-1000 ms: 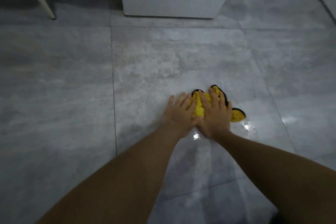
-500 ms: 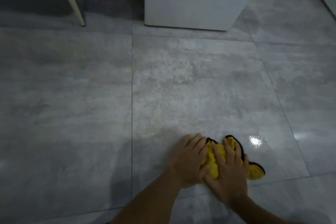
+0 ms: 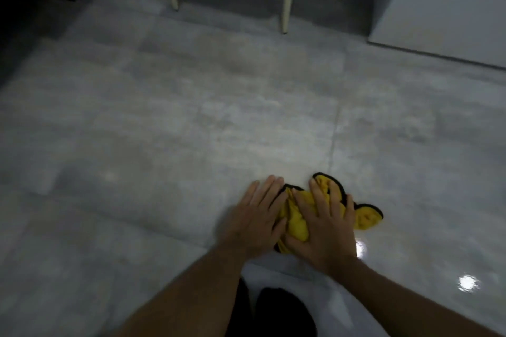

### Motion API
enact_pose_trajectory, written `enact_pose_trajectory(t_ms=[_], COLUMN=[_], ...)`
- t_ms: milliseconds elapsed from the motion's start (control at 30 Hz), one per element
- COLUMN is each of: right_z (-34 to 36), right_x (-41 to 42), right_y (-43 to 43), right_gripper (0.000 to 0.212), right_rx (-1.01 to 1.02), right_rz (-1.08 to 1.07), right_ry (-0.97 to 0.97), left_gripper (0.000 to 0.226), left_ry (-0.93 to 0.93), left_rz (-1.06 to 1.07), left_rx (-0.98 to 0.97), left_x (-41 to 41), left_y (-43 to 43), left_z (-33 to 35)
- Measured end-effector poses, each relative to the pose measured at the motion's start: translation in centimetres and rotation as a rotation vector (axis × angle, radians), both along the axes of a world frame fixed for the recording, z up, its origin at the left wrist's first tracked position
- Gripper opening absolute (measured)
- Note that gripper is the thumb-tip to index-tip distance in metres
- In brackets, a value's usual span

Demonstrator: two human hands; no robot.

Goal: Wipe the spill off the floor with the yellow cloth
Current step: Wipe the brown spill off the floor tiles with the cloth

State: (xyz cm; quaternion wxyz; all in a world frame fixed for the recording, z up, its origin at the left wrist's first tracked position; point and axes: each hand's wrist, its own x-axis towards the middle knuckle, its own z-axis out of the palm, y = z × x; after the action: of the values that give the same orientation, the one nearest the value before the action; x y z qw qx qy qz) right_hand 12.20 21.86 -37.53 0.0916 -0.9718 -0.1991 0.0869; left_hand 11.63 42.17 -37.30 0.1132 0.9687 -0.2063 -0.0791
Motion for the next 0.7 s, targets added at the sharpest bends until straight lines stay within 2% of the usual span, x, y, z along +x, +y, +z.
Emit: enact_pose_trajectory(t_ms=[167, 300, 567, 700], right_z=[0.2, 0.3, -0.3, -0.4], right_x=[2.0, 2.9, 3.5, 4.3], right_y=[7.6, 13.6, 15.4, 13.4], right_gripper=[0.090, 0.091, 0.089, 0.092], right_rx=[0.017, 0.008, 0.042, 0.038], right_rz=[0.137, 0.221, 0.220, 0.117], right_ry=[-0.032, -0.032, -0.098, -0.084], left_gripper=[0.062, 0.064, 0.061, 0.057], left_ry=[0.040, 0.070, 0.079, 0.085], left_rz=[0.220, 0.385, 0.435, 0.362], left_rx=[0.015, 0.135, 0.162, 0.177], left_x=[-0.8, -1.6, -1.1, 1.0], left_y=[6.2, 11.0, 11.8, 9.7], left_z=[0.7, 0.8, 1.1, 1.6])
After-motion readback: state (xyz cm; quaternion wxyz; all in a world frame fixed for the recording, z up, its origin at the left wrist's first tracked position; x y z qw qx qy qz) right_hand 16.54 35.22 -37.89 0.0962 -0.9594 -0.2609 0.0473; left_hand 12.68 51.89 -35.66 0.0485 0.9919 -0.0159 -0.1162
